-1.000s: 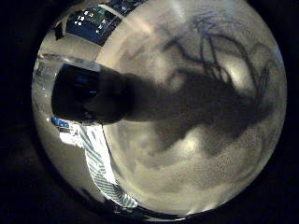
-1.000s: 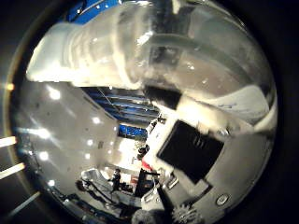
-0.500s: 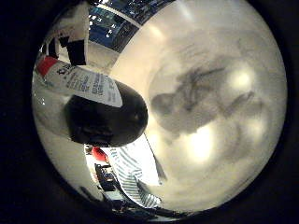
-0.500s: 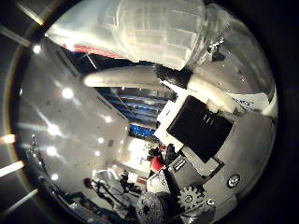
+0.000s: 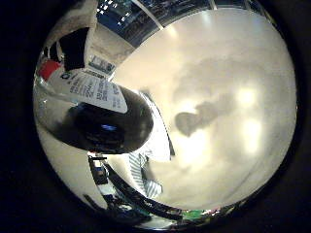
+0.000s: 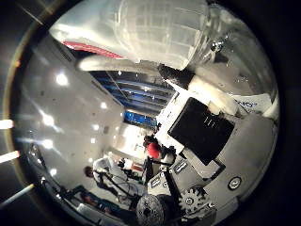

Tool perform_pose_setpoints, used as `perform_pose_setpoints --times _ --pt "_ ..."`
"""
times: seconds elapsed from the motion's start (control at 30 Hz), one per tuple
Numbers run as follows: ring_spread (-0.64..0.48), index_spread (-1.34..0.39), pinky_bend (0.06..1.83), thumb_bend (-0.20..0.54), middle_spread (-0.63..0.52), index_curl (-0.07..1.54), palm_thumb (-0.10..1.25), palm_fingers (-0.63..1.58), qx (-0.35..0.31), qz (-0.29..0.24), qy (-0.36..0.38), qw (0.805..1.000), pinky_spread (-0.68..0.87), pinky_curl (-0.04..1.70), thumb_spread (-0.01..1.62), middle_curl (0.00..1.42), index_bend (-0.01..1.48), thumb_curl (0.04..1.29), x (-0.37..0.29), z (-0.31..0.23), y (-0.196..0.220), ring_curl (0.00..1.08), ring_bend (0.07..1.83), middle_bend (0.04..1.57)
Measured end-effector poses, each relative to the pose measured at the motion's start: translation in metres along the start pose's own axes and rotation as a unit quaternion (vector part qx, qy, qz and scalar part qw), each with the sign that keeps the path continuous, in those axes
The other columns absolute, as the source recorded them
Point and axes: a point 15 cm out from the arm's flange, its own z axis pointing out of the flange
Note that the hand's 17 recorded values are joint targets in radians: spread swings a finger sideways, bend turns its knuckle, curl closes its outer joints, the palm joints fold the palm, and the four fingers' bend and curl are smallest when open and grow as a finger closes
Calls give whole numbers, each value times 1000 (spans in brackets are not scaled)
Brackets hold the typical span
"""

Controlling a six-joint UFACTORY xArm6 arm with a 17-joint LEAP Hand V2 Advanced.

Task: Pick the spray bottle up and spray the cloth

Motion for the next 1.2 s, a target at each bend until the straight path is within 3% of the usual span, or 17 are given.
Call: perform_pose_setpoints --times 0.17,0.53,0.87,1.2 --pt "-194 -183 1073 -13 -96 755 1040 1123 -62 -22 63 996 -160 1319 1026 667 1227 636 -17 -13 20 691 1414 1404" --pt "-201 -181 1015 -14 -96 749 1035 1129 -93 -81 165 979 -154 1433 1028 656 1234 662 -53 -32 44 707 1393 1407" --pt "-204 -181 992 -15 -96 746 1018 1134 -136 -142 306 932 -152 1475 1025 652 1231 669 -84 -47 39 718 1382 1406" --pt "-207 -182 984 -15 -96 746 1010 1133 -169 -188 379 890 -152 1494 1019 648 1232 676 -120 -32 36 728 1371 1412"
